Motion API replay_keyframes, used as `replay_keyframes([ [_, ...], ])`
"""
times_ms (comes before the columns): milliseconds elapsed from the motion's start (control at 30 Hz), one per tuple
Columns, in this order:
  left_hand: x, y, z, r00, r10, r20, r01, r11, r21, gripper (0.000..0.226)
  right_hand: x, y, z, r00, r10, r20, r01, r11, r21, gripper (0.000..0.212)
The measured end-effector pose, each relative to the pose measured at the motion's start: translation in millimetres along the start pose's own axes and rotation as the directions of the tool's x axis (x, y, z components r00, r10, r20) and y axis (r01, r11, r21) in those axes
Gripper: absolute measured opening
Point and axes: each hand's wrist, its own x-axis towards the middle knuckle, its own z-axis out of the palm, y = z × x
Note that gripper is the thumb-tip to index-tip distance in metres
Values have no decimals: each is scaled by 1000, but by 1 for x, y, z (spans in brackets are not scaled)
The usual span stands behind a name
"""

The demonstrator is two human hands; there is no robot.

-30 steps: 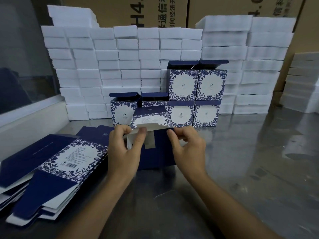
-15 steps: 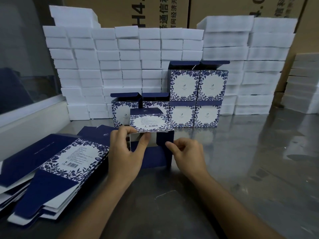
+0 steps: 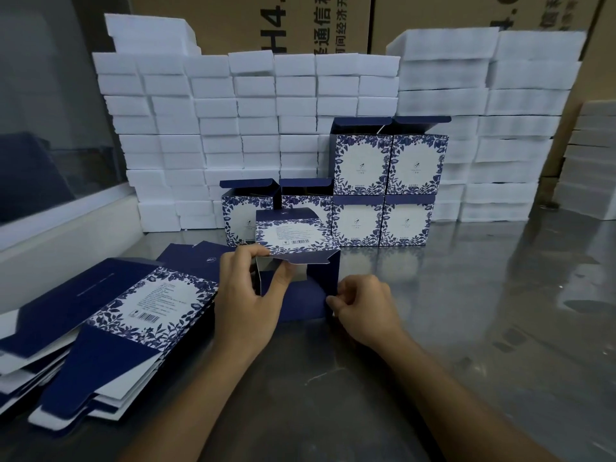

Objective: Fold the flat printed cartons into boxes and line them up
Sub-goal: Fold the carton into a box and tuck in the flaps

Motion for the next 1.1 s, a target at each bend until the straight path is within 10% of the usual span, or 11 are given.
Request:
replay_keyframes([
  [167, 1, -1, 0, 1000, 11, 24, -10, 1000, -19, 40, -12, -8, 3, 987, -158, -19, 156, 941, 299, 77],
  [367, -1, 4, 0, 995, -16, 103, 32, 987, -158, 35, -12, -31, -2, 946, -181, -267, 282, 867, 411, 12],
  [467, -1, 1, 1, 973, -125, 195, 189, 916, -355, 47, -10, -35, -8, 939, -100, -329, 246, 864, 439, 33],
  [800, -4, -13, 2, 988, 87, 129, -106, 984, 145, 35, -12, -38, -13, 931, -61, -361, 225, 873, 432, 37],
  [1100, 0, -15, -1, 979, 166, 119, -189, 956, 224, 34, -12, -38, -13, 940, -70, -335, 221, 872, 437, 41],
])
